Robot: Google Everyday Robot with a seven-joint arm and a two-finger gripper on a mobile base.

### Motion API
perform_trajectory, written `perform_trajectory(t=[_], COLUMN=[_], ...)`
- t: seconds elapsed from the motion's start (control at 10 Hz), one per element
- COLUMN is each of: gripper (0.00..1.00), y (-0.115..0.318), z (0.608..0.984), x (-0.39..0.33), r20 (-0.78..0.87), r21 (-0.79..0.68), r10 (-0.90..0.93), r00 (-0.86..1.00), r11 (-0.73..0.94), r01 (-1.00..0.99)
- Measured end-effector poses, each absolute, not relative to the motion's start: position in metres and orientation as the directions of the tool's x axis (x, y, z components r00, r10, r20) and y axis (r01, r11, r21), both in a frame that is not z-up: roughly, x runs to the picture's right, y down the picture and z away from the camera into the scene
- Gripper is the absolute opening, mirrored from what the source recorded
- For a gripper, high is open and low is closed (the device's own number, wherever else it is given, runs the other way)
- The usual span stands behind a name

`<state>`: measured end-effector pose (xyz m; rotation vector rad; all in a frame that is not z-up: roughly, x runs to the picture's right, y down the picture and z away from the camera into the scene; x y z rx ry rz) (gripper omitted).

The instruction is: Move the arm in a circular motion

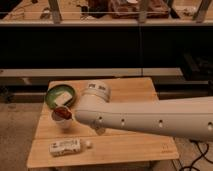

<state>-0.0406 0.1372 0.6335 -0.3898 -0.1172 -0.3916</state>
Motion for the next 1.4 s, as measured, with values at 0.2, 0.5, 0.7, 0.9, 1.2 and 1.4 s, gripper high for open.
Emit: perform_trajectory(t=[0.2,0.5,0.7,0.9,1.2,1.4], gripper=[0.65,0.65,0.65,0.65,0.65,0.65], y=[0.137,0.137,0.134,0.116,0.074,0.051], z=[0.634,0.634,0.637,0.656,0.696,0.72], x=[-0.041,-0.041,-0.04,-0.041,-0.048,-0.055], r20=[0.185,0.185,0.189,0.203,0.222,0.221], r21=[-0.347,-0.347,-0.348,-0.349,-0.347,-0.353], r10=[-0.349,-0.349,-0.345,-0.351,-0.361,-0.365], r00=[0.919,0.919,0.919,0.914,0.906,0.904], r11=[0.851,0.851,0.852,0.846,0.839,0.835], r01=[0.393,0.393,0.391,0.403,0.419,0.423])
